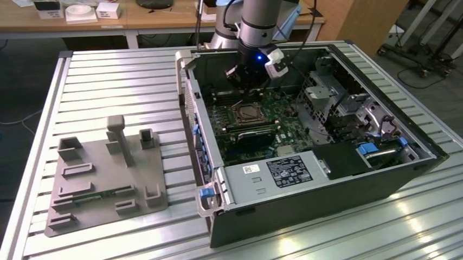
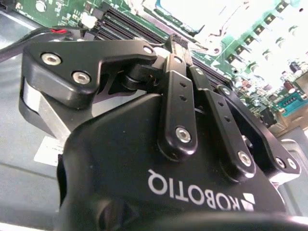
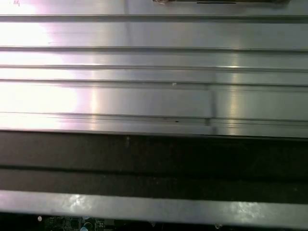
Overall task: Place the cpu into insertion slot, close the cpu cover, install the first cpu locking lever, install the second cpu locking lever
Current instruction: 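Install the first cpu locking lever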
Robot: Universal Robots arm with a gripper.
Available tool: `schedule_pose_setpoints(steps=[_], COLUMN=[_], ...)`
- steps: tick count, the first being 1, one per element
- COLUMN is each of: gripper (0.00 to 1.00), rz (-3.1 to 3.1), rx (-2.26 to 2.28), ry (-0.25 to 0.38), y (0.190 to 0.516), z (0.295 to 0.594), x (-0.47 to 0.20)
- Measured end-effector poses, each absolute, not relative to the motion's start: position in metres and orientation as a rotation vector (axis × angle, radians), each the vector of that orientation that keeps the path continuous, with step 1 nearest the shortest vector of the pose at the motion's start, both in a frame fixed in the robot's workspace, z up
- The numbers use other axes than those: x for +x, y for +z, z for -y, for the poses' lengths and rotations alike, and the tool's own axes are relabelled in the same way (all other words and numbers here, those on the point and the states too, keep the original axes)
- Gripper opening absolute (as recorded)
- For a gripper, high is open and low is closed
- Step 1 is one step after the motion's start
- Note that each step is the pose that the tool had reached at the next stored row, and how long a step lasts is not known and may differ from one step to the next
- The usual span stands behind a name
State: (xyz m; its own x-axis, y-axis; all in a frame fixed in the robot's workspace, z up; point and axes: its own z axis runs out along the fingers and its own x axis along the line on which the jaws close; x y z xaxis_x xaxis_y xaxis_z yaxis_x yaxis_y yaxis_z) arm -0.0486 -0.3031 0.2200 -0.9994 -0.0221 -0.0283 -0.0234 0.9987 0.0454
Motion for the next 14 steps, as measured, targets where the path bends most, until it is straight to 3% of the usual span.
schedule_pose_setpoints(steps=[14], gripper=[0.11], rz=[-3.115], rx=[-0.033], ry=[0.072], y=[0.2147], z=[0.2993], x=[-0.0421])
